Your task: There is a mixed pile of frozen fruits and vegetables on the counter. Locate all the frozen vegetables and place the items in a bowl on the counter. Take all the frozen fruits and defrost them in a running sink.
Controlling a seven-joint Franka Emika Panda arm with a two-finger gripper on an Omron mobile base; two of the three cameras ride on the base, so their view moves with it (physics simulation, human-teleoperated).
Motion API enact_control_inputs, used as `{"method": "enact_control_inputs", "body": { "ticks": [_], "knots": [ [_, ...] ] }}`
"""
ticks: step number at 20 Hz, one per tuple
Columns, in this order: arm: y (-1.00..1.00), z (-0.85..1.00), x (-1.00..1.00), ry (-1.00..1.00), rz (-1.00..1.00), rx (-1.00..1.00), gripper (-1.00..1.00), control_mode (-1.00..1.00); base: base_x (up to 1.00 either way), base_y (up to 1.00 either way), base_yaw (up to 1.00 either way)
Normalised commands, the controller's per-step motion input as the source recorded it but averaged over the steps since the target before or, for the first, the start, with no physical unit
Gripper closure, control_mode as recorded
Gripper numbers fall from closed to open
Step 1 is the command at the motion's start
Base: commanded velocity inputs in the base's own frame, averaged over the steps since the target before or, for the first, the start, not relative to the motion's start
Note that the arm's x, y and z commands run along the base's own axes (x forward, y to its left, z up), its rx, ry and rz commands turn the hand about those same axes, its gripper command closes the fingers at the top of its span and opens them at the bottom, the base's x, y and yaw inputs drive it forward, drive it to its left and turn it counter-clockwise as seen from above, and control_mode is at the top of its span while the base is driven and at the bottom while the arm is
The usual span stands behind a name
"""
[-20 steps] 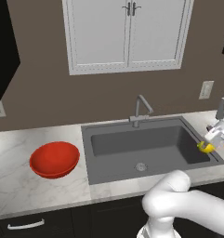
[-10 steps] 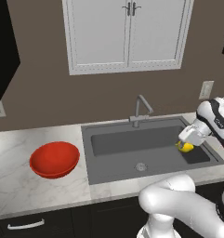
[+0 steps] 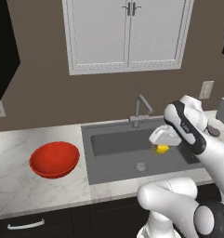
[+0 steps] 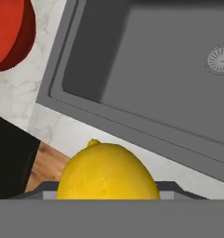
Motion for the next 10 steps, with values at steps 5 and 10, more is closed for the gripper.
{"method": "enact_control_inputs", "body": {
  "ticks": [5,10],
  "knots": [
    [0.93,0.03,0.00,0.00,-0.03,-0.02,1.00,-1.00,0.00,0.00,0.00],
    [0.72,0.16,0.01,0.00,-0.04,0.00,1.00,-1.00,0.00,0.00,0.00]
  ]
}}
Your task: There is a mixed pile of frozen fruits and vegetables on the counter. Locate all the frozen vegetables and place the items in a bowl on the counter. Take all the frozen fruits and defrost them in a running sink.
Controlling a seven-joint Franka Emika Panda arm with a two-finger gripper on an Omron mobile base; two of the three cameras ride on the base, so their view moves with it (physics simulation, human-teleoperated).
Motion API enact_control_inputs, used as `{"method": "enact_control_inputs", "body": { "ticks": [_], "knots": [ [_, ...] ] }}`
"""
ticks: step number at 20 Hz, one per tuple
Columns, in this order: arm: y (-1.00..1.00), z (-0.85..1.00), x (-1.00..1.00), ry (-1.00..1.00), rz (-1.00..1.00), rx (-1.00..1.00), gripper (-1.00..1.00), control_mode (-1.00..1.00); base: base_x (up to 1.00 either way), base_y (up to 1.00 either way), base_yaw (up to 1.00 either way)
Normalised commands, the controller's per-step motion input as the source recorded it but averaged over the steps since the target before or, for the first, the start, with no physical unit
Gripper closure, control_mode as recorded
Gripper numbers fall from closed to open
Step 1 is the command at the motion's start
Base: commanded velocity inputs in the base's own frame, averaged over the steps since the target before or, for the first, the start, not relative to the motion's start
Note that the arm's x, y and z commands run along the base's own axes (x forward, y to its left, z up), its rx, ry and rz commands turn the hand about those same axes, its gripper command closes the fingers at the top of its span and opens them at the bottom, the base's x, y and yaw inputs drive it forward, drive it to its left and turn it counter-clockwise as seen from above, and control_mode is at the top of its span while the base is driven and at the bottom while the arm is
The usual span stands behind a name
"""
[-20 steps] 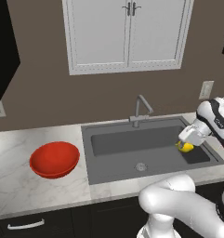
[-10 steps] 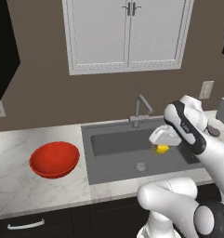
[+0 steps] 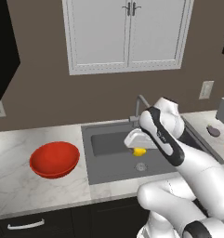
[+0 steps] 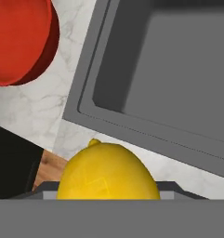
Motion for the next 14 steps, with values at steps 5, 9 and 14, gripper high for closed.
{"method": "enact_control_inputs", "body": {
  "ticks": [5,9,14],
  "knots": [
    [0.67,0.22,0.13,0.00,-0.03,0.00,1.00,-1.00,0.00,0.00,0.00],
    [0.69,0.23,0.13,0.00,-0.02,0.00,1.00,-1.00,0.00,0.00,0.00],
    [0.70,0.11,0.07,0.00,-0.03,0.00,1.00,-1.00,0.00,0.00,0.00]
  ]
}}
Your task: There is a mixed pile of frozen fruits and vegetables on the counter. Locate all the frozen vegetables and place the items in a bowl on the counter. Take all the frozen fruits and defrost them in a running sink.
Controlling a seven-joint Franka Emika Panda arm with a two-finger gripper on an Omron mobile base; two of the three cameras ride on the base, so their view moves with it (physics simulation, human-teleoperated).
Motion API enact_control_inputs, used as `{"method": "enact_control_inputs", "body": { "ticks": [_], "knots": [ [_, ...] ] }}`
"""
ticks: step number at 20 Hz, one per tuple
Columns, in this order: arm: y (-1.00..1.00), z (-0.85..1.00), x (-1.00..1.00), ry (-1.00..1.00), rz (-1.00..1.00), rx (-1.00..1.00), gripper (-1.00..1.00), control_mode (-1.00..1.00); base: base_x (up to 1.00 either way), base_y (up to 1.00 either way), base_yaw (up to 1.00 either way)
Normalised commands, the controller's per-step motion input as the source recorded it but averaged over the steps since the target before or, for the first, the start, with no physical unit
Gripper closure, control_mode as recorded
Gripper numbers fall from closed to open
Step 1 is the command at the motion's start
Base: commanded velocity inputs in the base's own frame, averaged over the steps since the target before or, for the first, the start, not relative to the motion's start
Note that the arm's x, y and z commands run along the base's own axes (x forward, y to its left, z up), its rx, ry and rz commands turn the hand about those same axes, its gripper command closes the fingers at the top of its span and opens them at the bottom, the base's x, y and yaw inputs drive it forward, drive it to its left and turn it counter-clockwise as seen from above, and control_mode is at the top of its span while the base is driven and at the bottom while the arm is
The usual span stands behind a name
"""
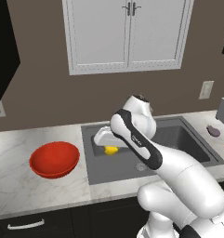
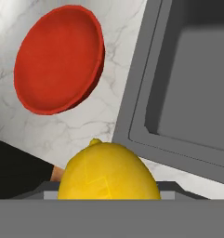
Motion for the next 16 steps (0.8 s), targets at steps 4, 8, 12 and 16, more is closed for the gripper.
{"method": "enact_control_inputs", "body": {
  "ticks": [4,8,12,16],
  "knots": [
    [0.69,0.06,0.03,0.00,-0.03,-0.02,1.00,-1.00,0.00,0.00,0.00],
    [0.60,0.03,0.08,0.00,-0.04,-0.05,1.00,-1.00,0.00,0.00,0.00],
    [0.45,0.00,0.24,0.00,-0.05,-0.07,1.00,-1.00,0.00,0.00,0.00],
    [0.40,0.00,0.37,0.00,-0.06,-0.08,1.00,-1.00,0.00,0.00,0.00]
  ]
}}
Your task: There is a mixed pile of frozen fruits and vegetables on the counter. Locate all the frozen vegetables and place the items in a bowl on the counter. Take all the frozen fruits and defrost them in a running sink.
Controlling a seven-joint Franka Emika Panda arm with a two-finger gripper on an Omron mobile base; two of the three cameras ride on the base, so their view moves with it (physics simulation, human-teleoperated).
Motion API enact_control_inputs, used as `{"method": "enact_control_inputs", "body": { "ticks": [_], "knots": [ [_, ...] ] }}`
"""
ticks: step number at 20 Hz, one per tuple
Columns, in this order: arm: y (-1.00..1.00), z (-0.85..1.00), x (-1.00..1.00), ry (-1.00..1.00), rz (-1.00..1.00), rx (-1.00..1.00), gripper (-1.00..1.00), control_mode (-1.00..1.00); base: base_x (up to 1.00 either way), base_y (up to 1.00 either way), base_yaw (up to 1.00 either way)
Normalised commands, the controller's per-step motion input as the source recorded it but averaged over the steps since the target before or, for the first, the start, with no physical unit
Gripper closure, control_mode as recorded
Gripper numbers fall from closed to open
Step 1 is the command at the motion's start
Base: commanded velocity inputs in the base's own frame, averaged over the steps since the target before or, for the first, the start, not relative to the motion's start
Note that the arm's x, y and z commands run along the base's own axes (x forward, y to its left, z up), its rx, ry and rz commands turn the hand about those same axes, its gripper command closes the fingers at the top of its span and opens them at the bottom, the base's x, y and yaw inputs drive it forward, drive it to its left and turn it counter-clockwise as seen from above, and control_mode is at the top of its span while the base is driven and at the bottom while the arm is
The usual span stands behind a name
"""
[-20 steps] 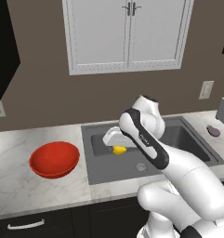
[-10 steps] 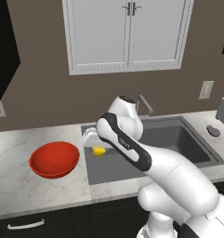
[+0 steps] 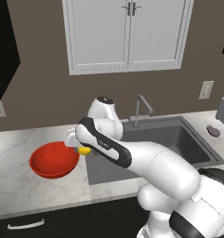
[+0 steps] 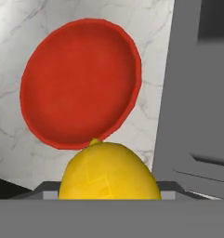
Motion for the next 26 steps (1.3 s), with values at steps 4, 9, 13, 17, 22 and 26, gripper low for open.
{"method": "enact_control_inputs", "body": {
  "ticks": [4,9,13,17,22,26],
  "knots": [
    [0.43,0.00,0.35,0.00,-0.05,-0.08,1.00,-1.00,0.00,0.00,0.00],
    [0.47,-0.02,0.19,0.00,-0.03,-0.04,1.00,-1.00,0.00,0.00,0.00],
    [0.39,-0.06,0.16,0.00,-0.01,-0.02,1.00,-1.00,0.00,0.00,0.00],
    [0.29,-0.16,0.09,0.00,-0.01,0.00,1.00,-1.00,0.00,0.00,0.00],
    [0.14,-0.25,0.00,0.00,-0.01,0.00,1.00,-1.00,0.00,0.00,0.00],
    [0.02,-0.32,0.00,-0.03,0.00,0.00,1.00,-1.00,0.00,0.00,0.00]
  ]
}}
